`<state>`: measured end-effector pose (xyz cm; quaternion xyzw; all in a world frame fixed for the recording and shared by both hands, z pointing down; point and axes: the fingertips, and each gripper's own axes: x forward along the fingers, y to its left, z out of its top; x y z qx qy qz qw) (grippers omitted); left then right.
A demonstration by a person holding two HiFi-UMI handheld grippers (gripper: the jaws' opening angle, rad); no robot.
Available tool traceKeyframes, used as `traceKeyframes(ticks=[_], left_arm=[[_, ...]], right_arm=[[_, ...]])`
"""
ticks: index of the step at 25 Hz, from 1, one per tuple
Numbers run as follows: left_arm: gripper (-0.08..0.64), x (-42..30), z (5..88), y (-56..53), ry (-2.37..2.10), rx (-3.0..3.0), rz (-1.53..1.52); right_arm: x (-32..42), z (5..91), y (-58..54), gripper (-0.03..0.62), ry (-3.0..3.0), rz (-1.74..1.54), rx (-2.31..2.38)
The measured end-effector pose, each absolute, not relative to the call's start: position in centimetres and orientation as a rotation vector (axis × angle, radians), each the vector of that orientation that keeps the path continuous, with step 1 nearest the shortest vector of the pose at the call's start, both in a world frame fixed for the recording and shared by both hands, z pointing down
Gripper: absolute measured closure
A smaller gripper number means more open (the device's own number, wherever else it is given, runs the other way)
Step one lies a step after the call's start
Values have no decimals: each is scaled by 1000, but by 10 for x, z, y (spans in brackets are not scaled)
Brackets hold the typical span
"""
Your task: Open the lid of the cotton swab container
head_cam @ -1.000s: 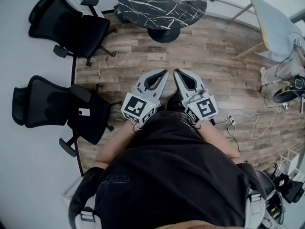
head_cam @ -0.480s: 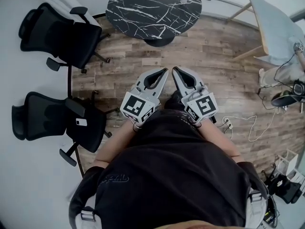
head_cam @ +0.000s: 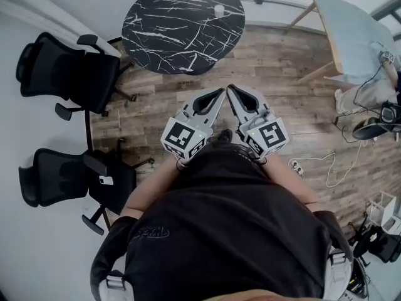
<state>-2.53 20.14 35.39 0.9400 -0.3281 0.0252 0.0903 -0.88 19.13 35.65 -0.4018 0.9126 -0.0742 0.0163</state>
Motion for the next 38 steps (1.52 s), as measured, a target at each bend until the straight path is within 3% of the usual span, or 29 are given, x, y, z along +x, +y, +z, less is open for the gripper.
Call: traceKeyframes(ticks=[19, 38], left_arm=[[545, 46, 365, 151, -699, 2846, 129], [545, 2, 346, 17, -487, 2911, 68]], right_arm=[[66, 367, 147, 568, 2694, -276, -1503], [25, 359, 17, 568, 2605, -256, -1673]])
